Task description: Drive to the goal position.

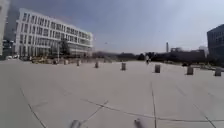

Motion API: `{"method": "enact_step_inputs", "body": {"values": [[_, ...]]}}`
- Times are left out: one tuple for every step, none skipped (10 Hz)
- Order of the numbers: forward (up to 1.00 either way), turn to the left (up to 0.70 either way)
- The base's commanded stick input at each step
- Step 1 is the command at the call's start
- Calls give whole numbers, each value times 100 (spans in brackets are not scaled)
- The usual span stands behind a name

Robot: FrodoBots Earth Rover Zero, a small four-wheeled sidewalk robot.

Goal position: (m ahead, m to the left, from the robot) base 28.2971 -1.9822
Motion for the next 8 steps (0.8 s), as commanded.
{"method": "enact_step_inputs", "body": {"values": [[85,-10],[85,-17],[85,-25],[85,-31],[85,-31],[85,-32],[85,-32],[85,-33]]}}
